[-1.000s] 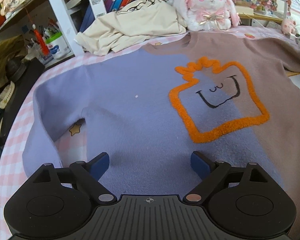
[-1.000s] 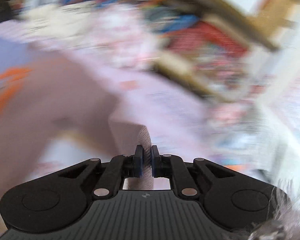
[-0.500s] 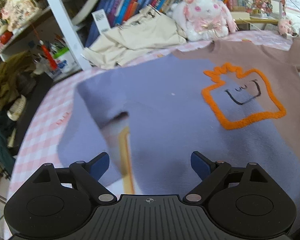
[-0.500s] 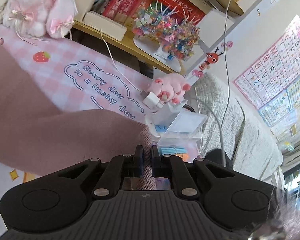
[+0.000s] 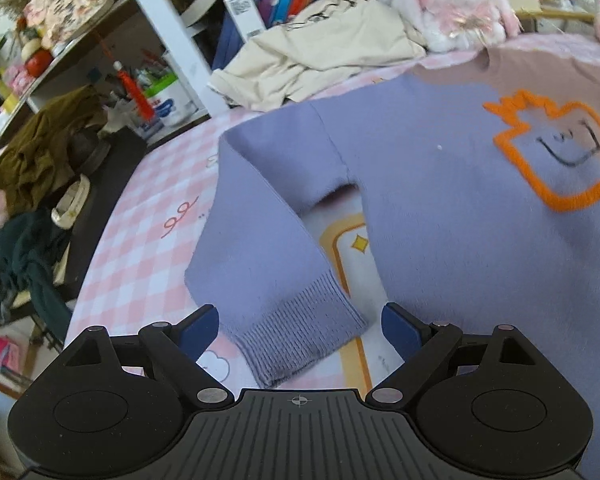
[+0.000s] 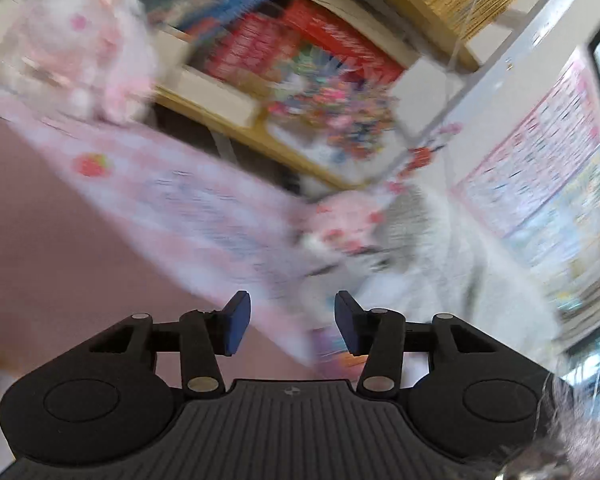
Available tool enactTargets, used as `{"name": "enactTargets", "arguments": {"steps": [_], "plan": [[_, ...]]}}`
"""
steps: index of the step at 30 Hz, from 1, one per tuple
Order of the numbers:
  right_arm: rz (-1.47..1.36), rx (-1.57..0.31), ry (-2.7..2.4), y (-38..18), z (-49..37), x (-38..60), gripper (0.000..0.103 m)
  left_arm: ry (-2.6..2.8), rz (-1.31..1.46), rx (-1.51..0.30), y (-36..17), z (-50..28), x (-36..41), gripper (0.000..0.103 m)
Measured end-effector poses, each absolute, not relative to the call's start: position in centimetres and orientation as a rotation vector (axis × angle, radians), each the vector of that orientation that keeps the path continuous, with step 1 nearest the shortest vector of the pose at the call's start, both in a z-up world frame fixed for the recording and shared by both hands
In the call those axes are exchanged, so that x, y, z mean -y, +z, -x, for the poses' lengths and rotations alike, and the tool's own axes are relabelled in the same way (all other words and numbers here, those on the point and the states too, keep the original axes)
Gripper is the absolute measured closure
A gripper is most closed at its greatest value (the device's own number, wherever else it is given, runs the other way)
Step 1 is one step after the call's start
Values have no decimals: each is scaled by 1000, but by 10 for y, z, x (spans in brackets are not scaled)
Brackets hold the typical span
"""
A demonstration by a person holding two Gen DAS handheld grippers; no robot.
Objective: Fold clothes
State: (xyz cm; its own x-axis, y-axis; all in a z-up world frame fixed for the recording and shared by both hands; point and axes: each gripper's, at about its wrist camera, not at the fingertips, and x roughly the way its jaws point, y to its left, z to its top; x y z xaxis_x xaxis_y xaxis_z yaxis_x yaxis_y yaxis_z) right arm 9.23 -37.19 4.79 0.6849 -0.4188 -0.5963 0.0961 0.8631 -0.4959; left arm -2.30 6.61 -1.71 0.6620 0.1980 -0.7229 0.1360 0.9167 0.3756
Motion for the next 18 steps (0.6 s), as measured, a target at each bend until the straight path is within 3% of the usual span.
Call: {"name": "enactTargets", "arguments": {"steps": [2, 5, 7, 10, 12, 18], "plan": [[354, -783, -225, 45, -71, 350, 46, 20, -468, -842, -21, 24, -63, 12], [209, -814, -124, 36, -33, 313, 41, 7, -526, -814, -26, 23, -60, 13], [140, -841, -73, 28, -12, 290, 41, -14, -520, -800, -26, 22, -63, 19], [77, -875, -45, 17, 11, 260, 41, -44, -466, -802, -26, 16, -70, 52], [56, -881, -62, 12, 23, 246, 43, -44, -434, -824, -29, 10, -78, 98], [53, -919, -90, 2, 38, 233, 49, 216, -227, -692, 7, -5, -189, 99]]}}
